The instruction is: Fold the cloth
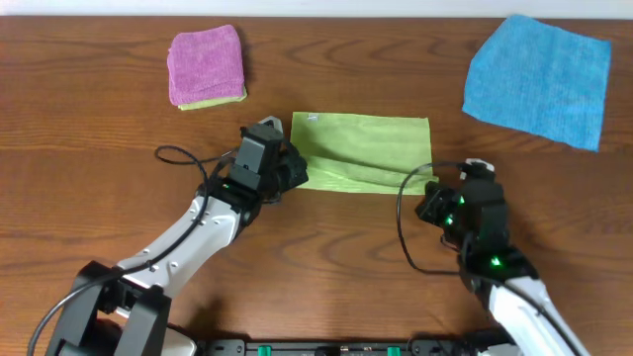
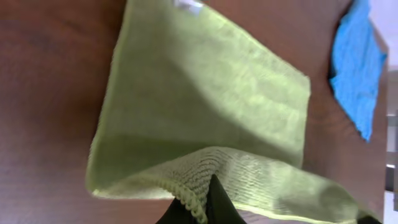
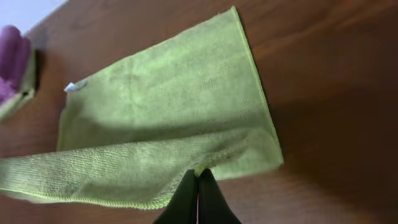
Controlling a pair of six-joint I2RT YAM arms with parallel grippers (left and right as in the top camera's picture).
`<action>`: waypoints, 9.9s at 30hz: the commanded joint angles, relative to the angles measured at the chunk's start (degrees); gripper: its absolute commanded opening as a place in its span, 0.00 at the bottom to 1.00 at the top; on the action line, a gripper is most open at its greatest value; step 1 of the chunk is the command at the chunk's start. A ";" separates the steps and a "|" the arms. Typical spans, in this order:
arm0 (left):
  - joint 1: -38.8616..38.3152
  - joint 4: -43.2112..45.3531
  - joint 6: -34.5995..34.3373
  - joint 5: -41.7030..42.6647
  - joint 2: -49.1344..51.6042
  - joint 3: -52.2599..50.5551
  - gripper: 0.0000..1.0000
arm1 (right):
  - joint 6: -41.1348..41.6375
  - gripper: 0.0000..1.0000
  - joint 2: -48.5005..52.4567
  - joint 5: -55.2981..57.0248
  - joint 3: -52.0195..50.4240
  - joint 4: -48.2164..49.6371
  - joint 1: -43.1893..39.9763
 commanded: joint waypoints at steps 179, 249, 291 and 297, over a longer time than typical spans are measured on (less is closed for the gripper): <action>7.85 7.65 26.62 12.26 33.86 27.45 0.95 | -29.44 0.37 48.50 -26.03 34.69 -4.59 -17.92; 8.52 -4.63 26.58 5.92 33.86 29.86 0.06 | -28.37 0.34 49.13 -23.10 34.67 -3.23 -17.64; 9.77 -2.16 22.47 6.75 33.62 30.51 0.06 | -25.83 0.01 50.97 -23.78 38.38 3.65 -14.64; 10.62 -2.12 22.47 6.75 33.62 30.51 0.06 | -26.03 0.01 51.49 -21.64 38.38 4.55 -12.46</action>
